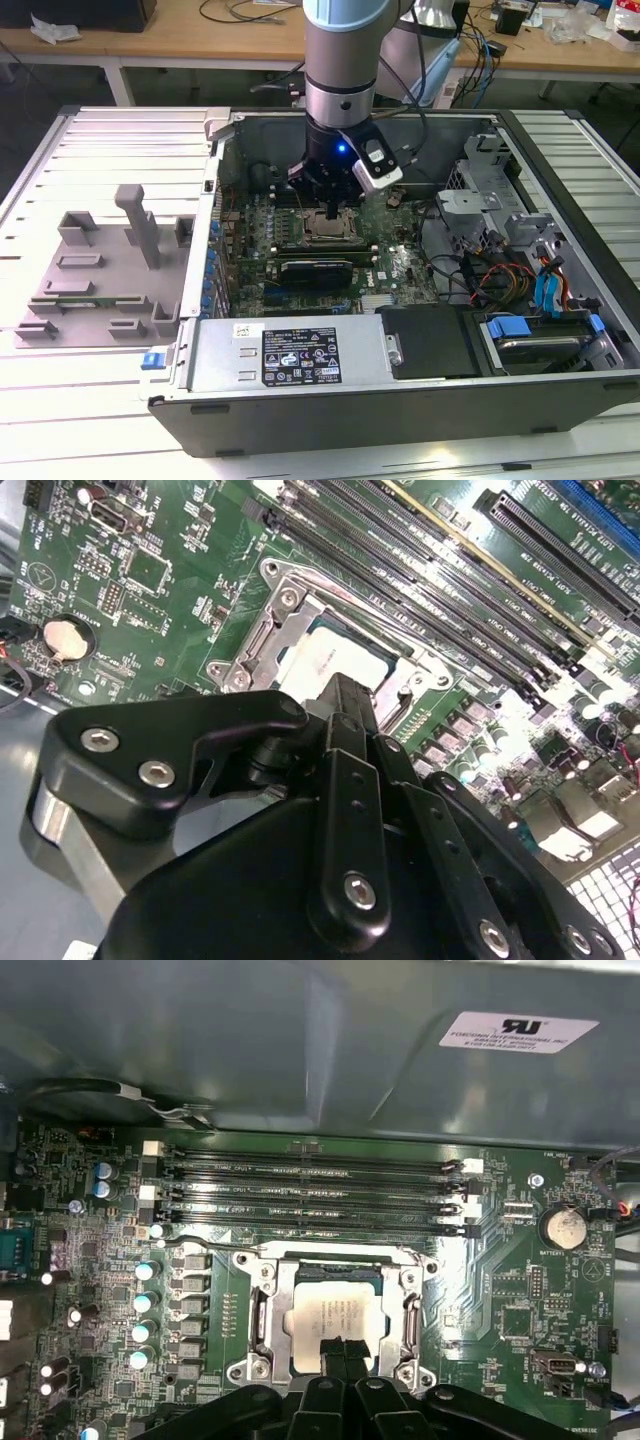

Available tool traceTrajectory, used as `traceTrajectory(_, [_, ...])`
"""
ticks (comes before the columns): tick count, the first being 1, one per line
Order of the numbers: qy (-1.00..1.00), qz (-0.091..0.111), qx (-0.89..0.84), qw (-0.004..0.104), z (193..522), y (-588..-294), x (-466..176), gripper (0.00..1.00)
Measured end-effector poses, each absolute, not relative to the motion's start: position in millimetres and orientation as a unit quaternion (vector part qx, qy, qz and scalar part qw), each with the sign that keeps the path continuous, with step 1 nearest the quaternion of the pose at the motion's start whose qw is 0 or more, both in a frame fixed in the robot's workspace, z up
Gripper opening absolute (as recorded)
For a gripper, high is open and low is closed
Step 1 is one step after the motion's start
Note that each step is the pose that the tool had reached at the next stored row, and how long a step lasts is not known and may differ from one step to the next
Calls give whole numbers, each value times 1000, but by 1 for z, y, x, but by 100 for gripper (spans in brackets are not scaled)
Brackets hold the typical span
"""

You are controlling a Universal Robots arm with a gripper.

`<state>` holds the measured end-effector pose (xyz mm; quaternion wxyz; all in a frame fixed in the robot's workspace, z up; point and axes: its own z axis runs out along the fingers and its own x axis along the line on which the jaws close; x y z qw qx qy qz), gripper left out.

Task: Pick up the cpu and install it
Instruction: 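Install the first cpu locking lever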

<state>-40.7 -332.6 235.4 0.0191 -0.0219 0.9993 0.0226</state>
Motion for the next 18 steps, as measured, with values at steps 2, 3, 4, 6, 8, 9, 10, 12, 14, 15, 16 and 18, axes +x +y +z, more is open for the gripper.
traceTrajectory(2, [999, 23, -22, 19, 236, -333, -41, 11])
traceTrajectory(3, [999, 23, -22, 19, 236, -333, -41, 11])
traceTrajectory(4, [999, 23, -22, 19, 236, -332, -43, 11])
traceTrajectory(6, [999, 23, -22, 19, 236, -331, -52, 11])
traceTrajectory(8, [999, 23, -22, 19, 236, -330, -62, 11])
traceTrajectory(9, [999, 23, -22, 19, 236, -330, -65, 11])
traceTrajectory(10, [999, 23, -22, 19, 236, -330, -68, 11])
traceTrajectory(12, [999, 23, -22, 19, 236, -330, -79, 11])
traceTrajectory(14, [999, 23, -22, 19, 236, -330, -83, 11])
traceTrajectory(15, [999, 23, -22, 20, 236, -329, -86, 11])
traceTrajectory(16, [999, 23, -22, 19, 236, -329, -87, 11])
traceTrajectory(18, [999, 23, -22, 19, 241, -329, -88, 11])
